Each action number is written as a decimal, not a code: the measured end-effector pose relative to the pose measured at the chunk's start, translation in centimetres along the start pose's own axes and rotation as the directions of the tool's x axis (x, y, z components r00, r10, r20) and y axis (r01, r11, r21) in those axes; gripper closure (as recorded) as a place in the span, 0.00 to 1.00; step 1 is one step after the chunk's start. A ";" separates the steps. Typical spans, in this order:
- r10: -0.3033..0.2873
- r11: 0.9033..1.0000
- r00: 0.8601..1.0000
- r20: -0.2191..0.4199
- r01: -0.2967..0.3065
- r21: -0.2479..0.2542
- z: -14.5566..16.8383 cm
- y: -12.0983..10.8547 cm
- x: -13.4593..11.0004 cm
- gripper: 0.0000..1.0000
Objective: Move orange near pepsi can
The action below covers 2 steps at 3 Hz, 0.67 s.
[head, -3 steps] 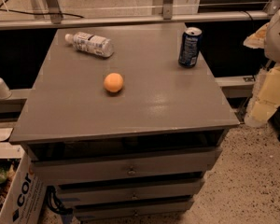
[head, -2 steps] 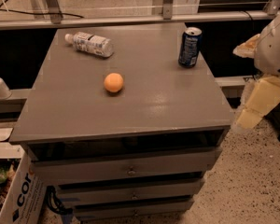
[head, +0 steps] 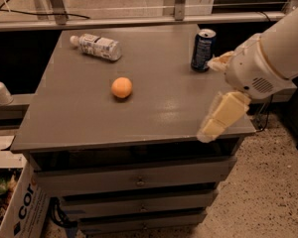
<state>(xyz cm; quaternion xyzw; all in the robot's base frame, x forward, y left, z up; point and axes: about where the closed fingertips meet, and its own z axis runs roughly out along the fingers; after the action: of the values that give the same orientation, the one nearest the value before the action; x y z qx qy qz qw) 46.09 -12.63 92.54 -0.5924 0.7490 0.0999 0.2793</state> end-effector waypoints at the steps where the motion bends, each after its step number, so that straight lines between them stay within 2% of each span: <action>1: 0.009 0.999 0.996 0.092 -0.006 -0.036 4.5 -0.5 -2.5 0.00; 2: 0.035 0.998 0.986 0.166 -0.024 -0.066 8.4 -1.1 -4.2 0.00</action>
Offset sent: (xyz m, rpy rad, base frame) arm 0.0677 0.1056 -0.0718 0.2801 0.0369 0.0445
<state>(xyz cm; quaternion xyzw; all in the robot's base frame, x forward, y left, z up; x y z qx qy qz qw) 50.20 -5.41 88.03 -0.5795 0.7281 0.1772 0.3204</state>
